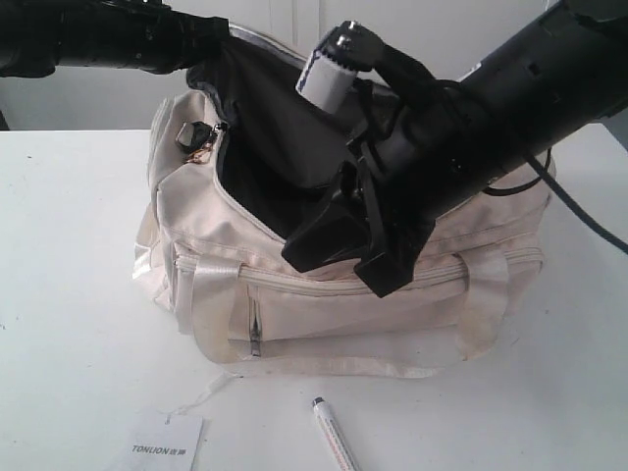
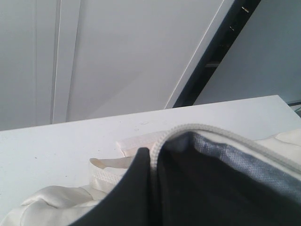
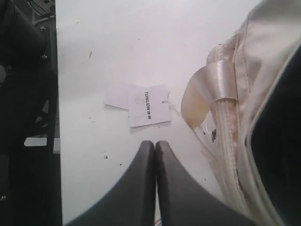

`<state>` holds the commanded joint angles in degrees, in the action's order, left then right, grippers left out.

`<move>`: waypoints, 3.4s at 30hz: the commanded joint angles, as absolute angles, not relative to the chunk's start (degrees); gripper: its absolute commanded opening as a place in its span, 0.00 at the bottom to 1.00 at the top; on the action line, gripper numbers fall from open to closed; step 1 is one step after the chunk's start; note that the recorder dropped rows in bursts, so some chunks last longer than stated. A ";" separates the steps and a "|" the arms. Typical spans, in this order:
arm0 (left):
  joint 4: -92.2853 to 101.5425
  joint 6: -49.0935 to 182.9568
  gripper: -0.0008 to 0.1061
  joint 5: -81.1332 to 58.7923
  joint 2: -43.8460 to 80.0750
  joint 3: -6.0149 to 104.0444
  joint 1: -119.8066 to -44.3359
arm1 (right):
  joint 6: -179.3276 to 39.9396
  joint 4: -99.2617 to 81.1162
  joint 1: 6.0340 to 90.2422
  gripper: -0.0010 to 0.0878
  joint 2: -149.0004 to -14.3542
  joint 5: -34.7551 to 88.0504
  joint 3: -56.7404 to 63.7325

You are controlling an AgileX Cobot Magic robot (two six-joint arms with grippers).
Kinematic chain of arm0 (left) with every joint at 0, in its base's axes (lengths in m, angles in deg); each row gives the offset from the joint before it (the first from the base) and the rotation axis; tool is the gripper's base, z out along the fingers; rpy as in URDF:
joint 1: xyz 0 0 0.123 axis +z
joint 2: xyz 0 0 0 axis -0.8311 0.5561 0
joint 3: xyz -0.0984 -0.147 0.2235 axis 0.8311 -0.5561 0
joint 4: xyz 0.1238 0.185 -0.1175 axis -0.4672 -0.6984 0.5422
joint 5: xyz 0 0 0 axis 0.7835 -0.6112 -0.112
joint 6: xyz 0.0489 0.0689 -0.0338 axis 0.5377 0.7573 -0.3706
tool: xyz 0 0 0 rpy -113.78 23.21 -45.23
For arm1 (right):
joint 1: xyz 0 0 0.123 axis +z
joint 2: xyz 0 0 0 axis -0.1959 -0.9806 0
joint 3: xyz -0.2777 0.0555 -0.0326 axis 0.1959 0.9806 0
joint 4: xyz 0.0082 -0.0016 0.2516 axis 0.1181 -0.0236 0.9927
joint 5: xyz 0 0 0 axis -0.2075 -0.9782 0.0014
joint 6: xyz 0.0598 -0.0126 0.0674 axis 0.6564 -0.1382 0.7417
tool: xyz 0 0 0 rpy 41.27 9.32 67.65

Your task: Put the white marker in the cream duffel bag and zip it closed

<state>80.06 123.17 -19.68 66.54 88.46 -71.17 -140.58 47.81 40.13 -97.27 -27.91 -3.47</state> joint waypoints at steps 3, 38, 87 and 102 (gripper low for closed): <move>80.06 123.17 0.01 -19.68 66.54 88.46 -71.17 | -138.36 45.37 43.16 0.01 -97.27 -27.80 -3.47; 80.06 123.17 0.01 -19.68 66.54 88.46 -71.17 | -64.52 4.46 63.25 0.01 -101.00 -4.38 15.24; 80.06 123.17 0.01 -19.68 66.54 88.46 -71.17 | -59.46 3.48 63.25 0.01 -111.71 0.12 15.24; 80.06 123.17 0.01 -19.68 66.54 88.46 -71.17 | -61.52 3.81 63.25 0.01 -108.00 -4.13 14.37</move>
<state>80.06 123.17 -19.68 66.54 88.46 -71.17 -61.52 3.81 63.25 -108.00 -4.13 14.37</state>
